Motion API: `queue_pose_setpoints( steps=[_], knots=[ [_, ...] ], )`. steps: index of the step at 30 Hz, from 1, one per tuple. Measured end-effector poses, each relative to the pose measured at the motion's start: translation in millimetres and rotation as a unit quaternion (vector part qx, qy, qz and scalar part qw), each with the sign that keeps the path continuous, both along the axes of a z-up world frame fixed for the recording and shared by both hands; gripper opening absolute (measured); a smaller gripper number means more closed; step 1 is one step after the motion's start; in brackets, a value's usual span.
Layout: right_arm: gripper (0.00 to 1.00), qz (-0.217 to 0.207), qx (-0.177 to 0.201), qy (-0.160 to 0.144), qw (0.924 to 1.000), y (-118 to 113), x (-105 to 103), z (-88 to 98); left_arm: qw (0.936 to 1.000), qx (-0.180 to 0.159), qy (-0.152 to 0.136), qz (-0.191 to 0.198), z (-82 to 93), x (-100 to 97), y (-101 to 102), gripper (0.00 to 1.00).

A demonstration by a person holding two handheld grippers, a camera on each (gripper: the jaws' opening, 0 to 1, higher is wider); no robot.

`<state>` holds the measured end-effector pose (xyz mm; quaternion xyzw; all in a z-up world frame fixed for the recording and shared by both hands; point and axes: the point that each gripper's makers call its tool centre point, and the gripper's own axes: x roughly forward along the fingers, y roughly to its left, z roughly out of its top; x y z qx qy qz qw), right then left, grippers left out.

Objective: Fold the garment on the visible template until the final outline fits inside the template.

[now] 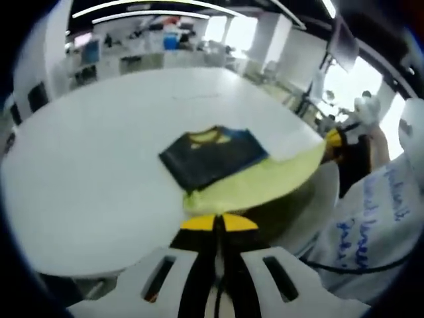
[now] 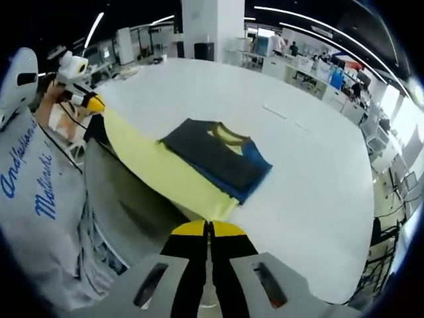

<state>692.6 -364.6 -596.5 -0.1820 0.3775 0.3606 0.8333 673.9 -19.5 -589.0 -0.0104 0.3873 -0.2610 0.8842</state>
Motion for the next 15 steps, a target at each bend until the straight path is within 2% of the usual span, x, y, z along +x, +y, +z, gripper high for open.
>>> queue_pose_setpoints(
  steps=[15],
  knots=[
    [0.01,-0.027,0.010,-0.022,0.9993,-2.6,34.6,-2.9,0.9995,-0.022,-0.012,0.020,-5.1,34.7,4.5,0.00]
  ],
)
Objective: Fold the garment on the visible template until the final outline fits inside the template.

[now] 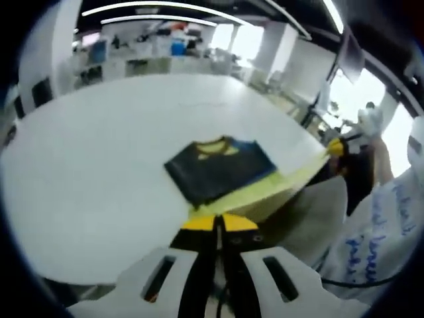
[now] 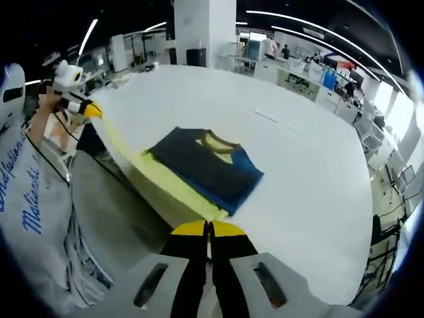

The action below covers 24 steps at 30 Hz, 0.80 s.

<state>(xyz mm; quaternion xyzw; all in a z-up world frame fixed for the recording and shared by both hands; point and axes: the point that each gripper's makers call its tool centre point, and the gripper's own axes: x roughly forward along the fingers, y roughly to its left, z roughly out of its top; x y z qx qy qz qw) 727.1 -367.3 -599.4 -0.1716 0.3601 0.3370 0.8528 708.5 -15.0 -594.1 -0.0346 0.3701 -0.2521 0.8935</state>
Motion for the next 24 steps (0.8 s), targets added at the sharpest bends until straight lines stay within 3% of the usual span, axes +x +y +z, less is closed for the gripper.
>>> queue_pose_setpoints(
  steps=[24],
  knots=[
    [0.01,-0.042,0.026,-0.021,0.9986,1.8,40.6,-9.0,0.9990,-0.010,-0.016,0.041,-12.2,46.0,6.0,0.00]
  ],
)
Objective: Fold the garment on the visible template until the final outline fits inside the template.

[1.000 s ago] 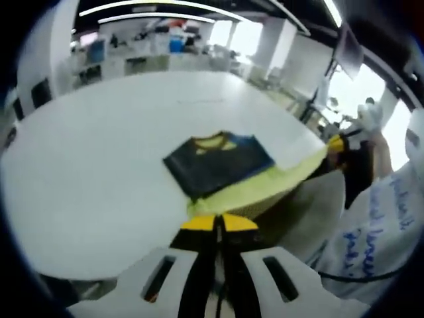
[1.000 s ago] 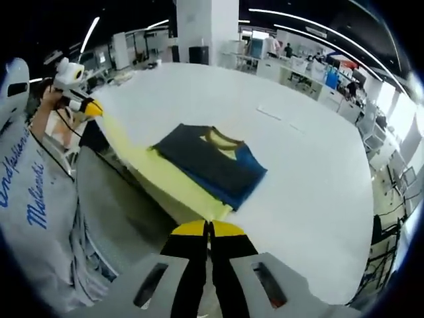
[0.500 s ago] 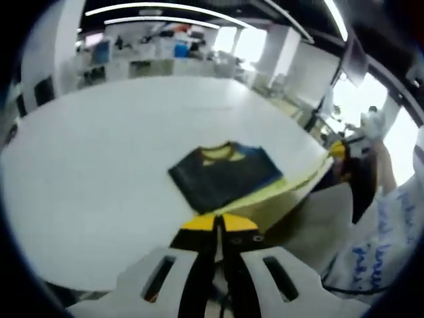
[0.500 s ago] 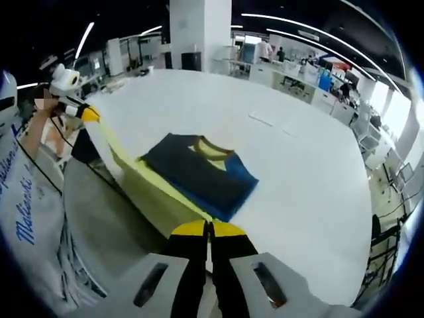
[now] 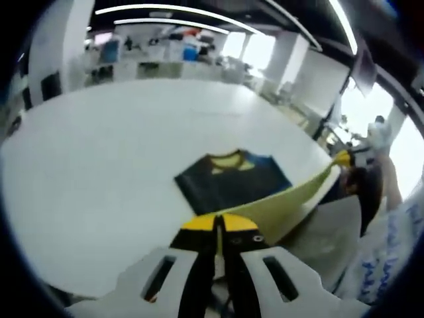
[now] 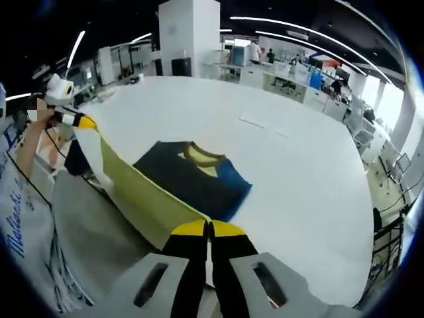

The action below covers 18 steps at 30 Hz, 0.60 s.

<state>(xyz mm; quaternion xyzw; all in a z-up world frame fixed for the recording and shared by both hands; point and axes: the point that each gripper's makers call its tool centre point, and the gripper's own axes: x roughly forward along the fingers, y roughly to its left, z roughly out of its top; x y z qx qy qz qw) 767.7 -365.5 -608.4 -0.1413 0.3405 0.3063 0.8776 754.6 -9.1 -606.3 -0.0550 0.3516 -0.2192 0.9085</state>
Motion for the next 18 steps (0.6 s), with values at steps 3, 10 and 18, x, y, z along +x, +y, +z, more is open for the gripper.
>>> queue_pose_setpoints(
  steps=[3,10,18],
  knots=[
    [0.01,-0.005,-0.004,-0.005,1.0000,0.1,6.3,-0.9,1.0000,0.000,-0.002,0.002,-0.2,4.3,0.6,0.00],
    [0.01,-0.010,-0.006,-0.014,0.9998,-0.3,17.2,-0.7,0.9999,-0.002,-0.009,0.006,0.8,14.5,0.0,0.00],
    [0.01,-0.007,-0.004,-0.024,0.9997,0.1,35.3,-2.4,0.9996,0.022,-0.018,0.002,-2.4,34.3,-1.2,0.00]
  ],
)
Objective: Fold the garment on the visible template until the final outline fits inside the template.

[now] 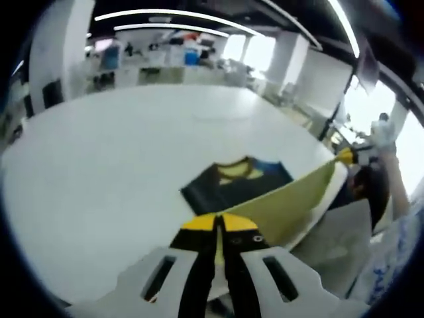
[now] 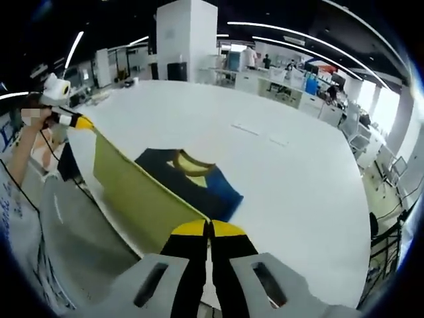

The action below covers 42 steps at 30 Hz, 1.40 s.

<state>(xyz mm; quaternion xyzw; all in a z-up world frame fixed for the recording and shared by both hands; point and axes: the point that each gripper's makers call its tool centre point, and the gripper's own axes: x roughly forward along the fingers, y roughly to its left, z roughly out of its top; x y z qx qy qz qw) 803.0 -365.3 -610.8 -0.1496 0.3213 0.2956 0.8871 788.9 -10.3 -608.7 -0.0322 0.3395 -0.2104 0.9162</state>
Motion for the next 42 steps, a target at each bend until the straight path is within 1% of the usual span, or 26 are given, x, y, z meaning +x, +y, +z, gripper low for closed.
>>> queue_pose_setpoints(
  steps=[2,6,12,18,22,23,26,29,33,41,42],
  knots=[
    [0.01,-0.001,0.000,0.002,1.0000,-0.8,5.2,-2.3,1.0000,0.003,0.003,-0.003,-1.1,5.5,-0.9,0.00],
    [0.01,-0.005,-0.001,0.003,1.0000,2.0,8.9,-4.1,0.9998,0.016,0.003,-0.010,-0.8,12.4,-2.5,0.00],
    [0.01,-0.007,0.003,0.005,1.0000,1.6,16.8,-6.3,0.9998,0.019,0.004,-0.009,-3.5,23.3,-1.5,0.00],
    [0.01,-0.006,0.012,0.011,0.9999,3.9,25.8,-10.1,0.9998,0.016,0.012,-0.005,-12.0,32.8,1.5,0.00],
    [0.01,-0.003,0.014,0.007,0.9999,8.2,32.6,-10.0,0.9997,0.022,0.013,0.002,-17.5,38.7,4.2,0.00],
    [0.01,-0.002,0.012,0.006,0.9999,7.8,38.0,-10.2,0.9997,0.023,0.013,0.002,-18.1,39.3,4.2,0.00],
    [0.01,0.001,0.007,0.002,1.0000,7.7,45.6,-11.5,0.9997,0.021,0.012,0.004,-19.3,43.7,5.3,0.00],
    [0.01,0.002,0.006,0.000,1.0000,8.3,49.8,-12.2,0.9997,0.017,0.015,0.009,-21.2,49.6,5.8,0.00],
    [0.01,0.005,0.001,-0.001,1.0000,9.4,56.7,-15.8,0.9995,0.024,0.016,0.009,-25.7,56.8,5.6,0.00],
    [0.01,0.005,0.000,0.001,1.0000,10.0,66.6,-24.6,0.9993,0.028,0.023,0.010,-34.1,63.0,4.1,0.00],
    [0.01,0.005,0.000,0.001,1.0000,10.0,67.8,-25.7,0.9993,0.028,0.024,0.011,-34.8,62.4,1.5,0.00]
  ],
)
